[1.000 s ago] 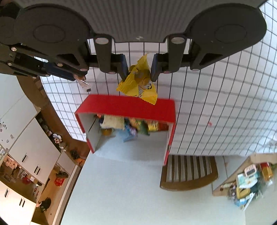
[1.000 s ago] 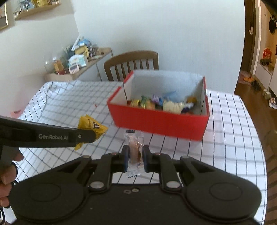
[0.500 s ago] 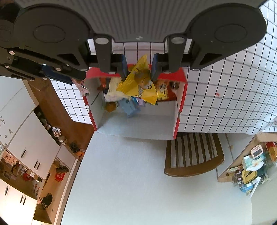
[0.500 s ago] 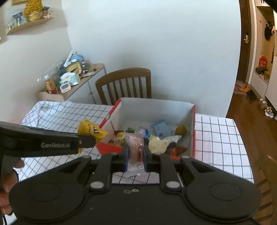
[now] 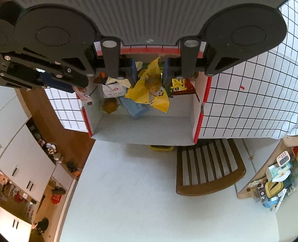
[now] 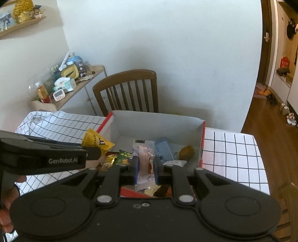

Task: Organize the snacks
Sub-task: 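Carry the yellow bag and clear pastry over the red box and lower them in, then open both tools to release the yellow bag and pastry into the box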

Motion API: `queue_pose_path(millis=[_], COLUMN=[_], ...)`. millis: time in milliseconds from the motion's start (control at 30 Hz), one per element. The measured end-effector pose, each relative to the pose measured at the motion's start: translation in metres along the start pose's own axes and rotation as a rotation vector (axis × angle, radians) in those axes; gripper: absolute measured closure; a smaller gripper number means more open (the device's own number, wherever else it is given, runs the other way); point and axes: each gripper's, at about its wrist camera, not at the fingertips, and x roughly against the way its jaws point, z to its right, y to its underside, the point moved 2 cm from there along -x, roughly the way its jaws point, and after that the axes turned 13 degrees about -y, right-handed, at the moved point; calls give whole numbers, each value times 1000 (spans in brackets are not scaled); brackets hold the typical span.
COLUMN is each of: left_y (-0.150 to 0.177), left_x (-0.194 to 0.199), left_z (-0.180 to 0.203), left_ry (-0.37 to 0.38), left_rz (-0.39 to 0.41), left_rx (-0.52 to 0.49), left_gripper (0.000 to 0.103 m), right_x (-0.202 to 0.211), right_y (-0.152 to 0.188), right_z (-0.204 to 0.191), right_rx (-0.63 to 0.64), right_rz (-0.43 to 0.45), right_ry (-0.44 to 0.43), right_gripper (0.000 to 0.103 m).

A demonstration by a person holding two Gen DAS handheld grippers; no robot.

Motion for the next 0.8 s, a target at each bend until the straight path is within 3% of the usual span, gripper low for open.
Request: queue_pose_path(millis=[467, 800], left_y=[-3, 4], left_x=[-78, -102], left_z=[18, 27], left_ry=[-49, -39], left_rz=[-122, -172], left_rx=[-14, -23], left_gripper=[76, 76], right_x=[-58, -72], right_y=[13, 25], right_z=[40, 49], right_rx=[-64, -69], right_rz=[-105, -152], right_ry=[17, 4], right_gripper=[88, 88])
